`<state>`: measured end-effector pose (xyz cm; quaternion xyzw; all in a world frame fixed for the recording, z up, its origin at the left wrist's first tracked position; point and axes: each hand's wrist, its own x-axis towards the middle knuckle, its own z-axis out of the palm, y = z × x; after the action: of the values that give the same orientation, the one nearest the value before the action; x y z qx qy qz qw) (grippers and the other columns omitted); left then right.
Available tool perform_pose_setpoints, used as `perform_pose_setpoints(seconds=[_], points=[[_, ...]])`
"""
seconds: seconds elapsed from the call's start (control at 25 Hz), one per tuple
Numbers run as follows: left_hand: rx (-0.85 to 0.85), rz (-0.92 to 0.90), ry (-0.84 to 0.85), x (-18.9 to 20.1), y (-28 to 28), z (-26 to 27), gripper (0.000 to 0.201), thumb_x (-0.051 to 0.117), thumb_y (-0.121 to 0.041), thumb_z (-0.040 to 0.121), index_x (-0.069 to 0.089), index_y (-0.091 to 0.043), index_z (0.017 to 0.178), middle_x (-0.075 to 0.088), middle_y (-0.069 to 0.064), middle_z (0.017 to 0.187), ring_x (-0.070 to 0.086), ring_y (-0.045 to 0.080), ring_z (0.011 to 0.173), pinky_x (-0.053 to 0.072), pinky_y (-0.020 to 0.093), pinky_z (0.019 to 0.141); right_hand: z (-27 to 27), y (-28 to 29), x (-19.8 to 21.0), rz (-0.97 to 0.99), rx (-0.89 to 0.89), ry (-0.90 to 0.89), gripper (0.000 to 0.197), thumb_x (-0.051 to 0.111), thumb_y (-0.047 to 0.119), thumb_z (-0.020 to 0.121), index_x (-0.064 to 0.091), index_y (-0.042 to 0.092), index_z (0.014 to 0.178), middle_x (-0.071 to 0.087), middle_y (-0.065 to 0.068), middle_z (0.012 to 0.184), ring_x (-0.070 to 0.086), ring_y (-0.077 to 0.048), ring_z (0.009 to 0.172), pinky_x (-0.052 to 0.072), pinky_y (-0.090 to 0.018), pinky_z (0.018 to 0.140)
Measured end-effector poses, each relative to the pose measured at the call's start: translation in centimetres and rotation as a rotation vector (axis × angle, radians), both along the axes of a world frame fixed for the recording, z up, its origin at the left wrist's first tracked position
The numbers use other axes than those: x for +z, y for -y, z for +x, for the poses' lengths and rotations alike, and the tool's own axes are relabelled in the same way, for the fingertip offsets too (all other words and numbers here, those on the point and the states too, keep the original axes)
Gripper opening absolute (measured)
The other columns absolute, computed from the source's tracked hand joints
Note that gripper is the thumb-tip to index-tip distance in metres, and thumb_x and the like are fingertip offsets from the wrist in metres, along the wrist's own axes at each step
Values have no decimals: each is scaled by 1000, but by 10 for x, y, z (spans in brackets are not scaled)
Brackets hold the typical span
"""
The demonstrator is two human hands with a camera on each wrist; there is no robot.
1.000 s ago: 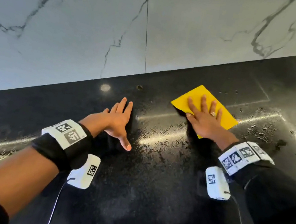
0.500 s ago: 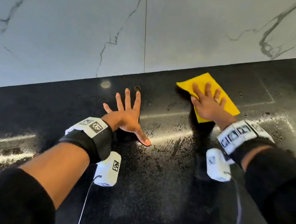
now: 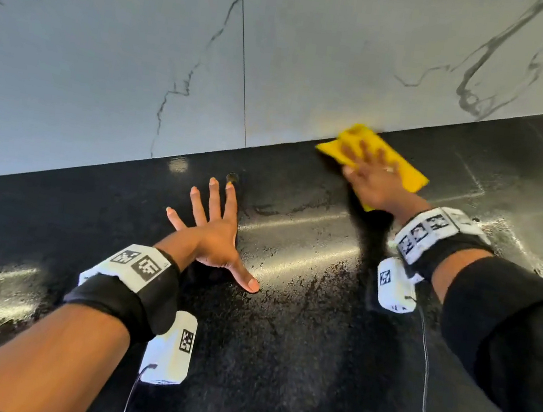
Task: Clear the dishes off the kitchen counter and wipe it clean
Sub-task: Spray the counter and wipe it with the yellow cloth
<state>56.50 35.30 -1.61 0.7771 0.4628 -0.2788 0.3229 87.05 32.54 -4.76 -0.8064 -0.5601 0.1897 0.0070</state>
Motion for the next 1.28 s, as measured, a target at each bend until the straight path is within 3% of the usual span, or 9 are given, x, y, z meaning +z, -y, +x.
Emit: perform_pose_setpoints(seconds=[0.08, 0.16, 0.36, 0.44, 0.68, 0.84, 0.96, 1.16, 1.28], points=[[-5, 0, 3, 1, 0, 0, 173, 87, -69, 37, -47, -22, 135, -58, 6, 137, -50, 39, 127, -20, 74, 98, 27, 2, 3, 33, -363, -13, 54, 24, 49, 103, 6, 41, 154, -8, -3, 164, -10, -40, 148, -3, -61, 116], [2, -4, -4, 4, -1, 2, 173, 87, -68, 37, -47, -23, 136, -58, 6, 138, -49, 39, 127, -19, 75, 98, -5, -4, 5, 34, -408, -26, 56, 24, 50, 102, 6, 39, 154, -9, -8, 164, -11, -45, 146, -4, -64, 115], [4, 35, -14, 6, 3, 2, 173, 87, -70, 34, -44, -25, 138, -53, 5, 143, -43, 40, 133, -14, 76, 102, -157, 68, -4, -22, 355, -68, 53, 19, 50, 103, -7, 49, 149, -25, 2, 160, -28, -29, 144, -16, -54, 113], [0, 65, -12, 5, 5, 1, 173, 87, -70, 34, -43, -25, 140, -50, 6, 146, -40, 40, 135, -13, 75, 104, -140, 107, -2, -45, 460, -73, 51, 19, 50, 103, -6, 52, 148, -25, 10, 159, -28, -21, 144, -17, -48, 115], [-5, 85, -14, 3, 6, -1, 171, 86, -69, 35, -41, -26, 141, -49, 6, 147, -38, 40, 137, -13, 75, 105, -50, 103, 2, -5, -374, -58, 53, 22, 49, 103, 0, 47, 151, -20, -4, 162, -20, -39, 146, -10, -62, 115], [6, 145, -53, 1, 7, 2, 167, 88, -64, 41, -38, -28, 143, -46, 4, 149, -34, 38, 141, -9, 75, 107, -174, 154, -7, -36, 133, -49, 55, 20, 50, 103, -10, 51, 149, -32, -2, 157, -33, -36, 141, -19, -58, 112], [40, 171, -59, 6, 12, 4, 161, 88, -63, 45, -31, -30, 148, -39, 4, 155, -28, 37, 144, -5, 71, 111, -155, 209, 0, -7, 376, -34, 54, 23, 51, 103, -8, 54, 147, -26, 12, 158, -29, -21, 144, -18, -47, 114], [36, 261, 70, -8, 52, -8, 113, 71, -54, 81, -9, -27, 156, -21, 6, 162, -13, 35, 149, 4, 57, 120, -48, 194, -5, -20, -325, -13, 54, 21, 53, 102, -3, 50, 150, -19, 0, 162, -17, -37, 147, -8, -62, 115], [2, 288, 88, -16, 85, -19, 90, 52, -53, 94, -8, -27, 156, -21, 5, 162, -12, 32, 150, 3, 53, 120, -104, 164, -8, -32, -254, -60, 56, 22, 51, 102, -3, 46, 152, -25, -9, 160, -23, -46, 143, -11, -67, 110]])
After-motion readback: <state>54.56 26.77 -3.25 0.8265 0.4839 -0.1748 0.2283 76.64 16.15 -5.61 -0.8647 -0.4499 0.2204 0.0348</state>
